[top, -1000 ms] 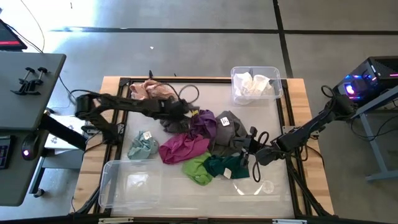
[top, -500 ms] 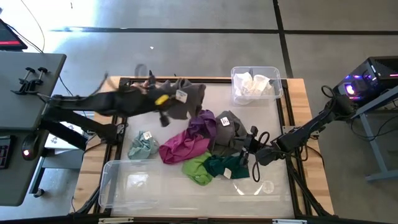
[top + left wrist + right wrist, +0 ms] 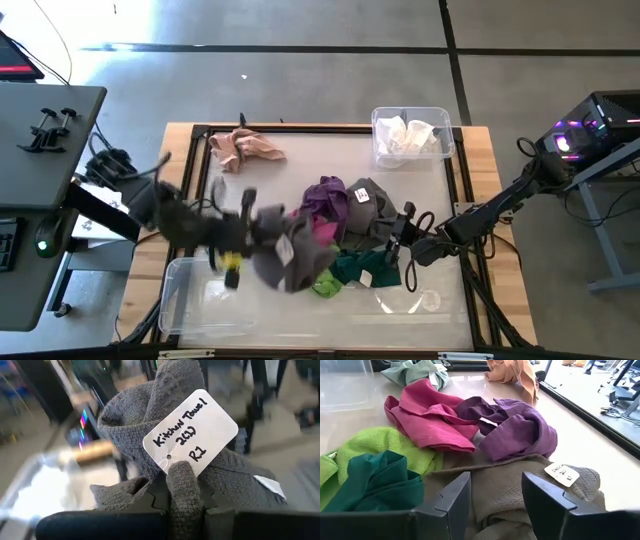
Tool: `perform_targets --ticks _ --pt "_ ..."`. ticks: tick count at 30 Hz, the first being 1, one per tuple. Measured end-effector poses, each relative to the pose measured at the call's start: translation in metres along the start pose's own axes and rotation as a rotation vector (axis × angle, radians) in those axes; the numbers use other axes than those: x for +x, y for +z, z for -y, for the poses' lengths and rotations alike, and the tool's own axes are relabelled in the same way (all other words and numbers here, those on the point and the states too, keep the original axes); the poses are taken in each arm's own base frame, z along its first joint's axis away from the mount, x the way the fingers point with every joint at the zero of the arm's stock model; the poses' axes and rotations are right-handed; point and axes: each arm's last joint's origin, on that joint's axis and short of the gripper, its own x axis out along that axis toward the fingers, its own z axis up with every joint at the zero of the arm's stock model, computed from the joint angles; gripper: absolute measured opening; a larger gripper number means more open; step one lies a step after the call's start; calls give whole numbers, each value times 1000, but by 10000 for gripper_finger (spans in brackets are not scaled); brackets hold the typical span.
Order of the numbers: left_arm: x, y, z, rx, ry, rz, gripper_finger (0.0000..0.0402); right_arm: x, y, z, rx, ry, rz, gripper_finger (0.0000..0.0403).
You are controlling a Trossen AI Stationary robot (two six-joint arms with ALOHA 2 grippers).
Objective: Sort towels by color in basket
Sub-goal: Put the gray towel into the bottom transparent bin
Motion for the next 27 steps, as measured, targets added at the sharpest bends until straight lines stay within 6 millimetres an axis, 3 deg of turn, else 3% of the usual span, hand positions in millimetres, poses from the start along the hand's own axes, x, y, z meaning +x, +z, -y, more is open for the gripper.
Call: perform_targets --ticks 7,14,17,20,27 --pt "5 -12 52 -148 34 -365 10 0 0 0 -1 0 0 169" --pt "1 -41 91 -492 140 -714 10 0 0 0 -11 -1 -1 169" --pt "-4 -50 109 -608 116 -778 10 0 0 0 -29 -3 0 169" --pt "-9 -60 119 -680 176 -807 10 0 0 0 -43 -10 2 169" --pt "-2 -106 131 -624 288 -972 10 0 0 0 -56 -11 3 169"
